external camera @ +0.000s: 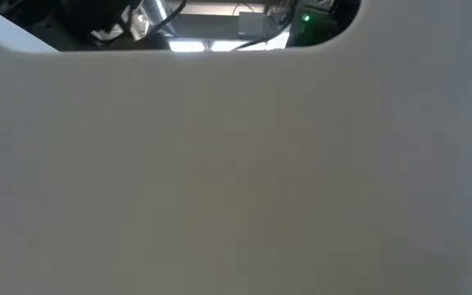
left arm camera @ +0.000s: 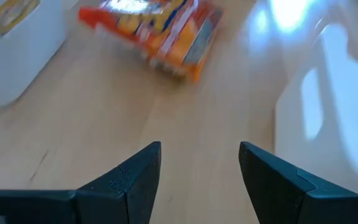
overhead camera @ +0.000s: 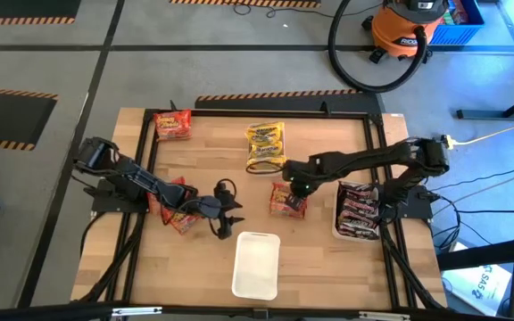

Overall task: Sort Maruchan noodles
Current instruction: Put the top right orange noodle pack into the bottom white bin

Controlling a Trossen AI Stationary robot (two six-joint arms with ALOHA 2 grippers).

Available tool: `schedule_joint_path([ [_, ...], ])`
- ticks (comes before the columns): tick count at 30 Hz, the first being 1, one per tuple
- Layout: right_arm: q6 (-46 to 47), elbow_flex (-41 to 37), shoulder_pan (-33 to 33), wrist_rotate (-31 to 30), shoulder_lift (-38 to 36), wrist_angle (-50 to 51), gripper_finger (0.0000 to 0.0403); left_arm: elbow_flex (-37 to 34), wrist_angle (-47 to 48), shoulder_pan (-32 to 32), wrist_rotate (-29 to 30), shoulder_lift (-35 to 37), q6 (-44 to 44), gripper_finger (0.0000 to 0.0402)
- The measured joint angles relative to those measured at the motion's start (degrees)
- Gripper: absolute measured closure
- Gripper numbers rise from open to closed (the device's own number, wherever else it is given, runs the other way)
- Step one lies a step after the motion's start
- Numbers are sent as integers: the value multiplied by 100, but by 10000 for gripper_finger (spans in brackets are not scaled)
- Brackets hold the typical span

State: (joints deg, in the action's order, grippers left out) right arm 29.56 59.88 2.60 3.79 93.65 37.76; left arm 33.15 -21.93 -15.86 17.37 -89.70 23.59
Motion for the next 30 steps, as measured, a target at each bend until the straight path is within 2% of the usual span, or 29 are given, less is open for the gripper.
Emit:
schedule_joint_path([
  [5, -254, 2, 6, -377, -391, 77, 377, 763, 36, 48, -23, -576, -211, 190],
  [13, -622, -273, 126, -711, -479, 110, 377, 1983, 53, 299, -48, -1551, -769, 190],
  [21, -552, -1277, 357, -415, -472, -777, 377, 2569, 246, 500, -362, -2302, -780, 190],
  [30, -386, -1300, 5, 589, -472, -1253, 377, 2602, 1055, 744, 15, -2263, -700, 190],
])
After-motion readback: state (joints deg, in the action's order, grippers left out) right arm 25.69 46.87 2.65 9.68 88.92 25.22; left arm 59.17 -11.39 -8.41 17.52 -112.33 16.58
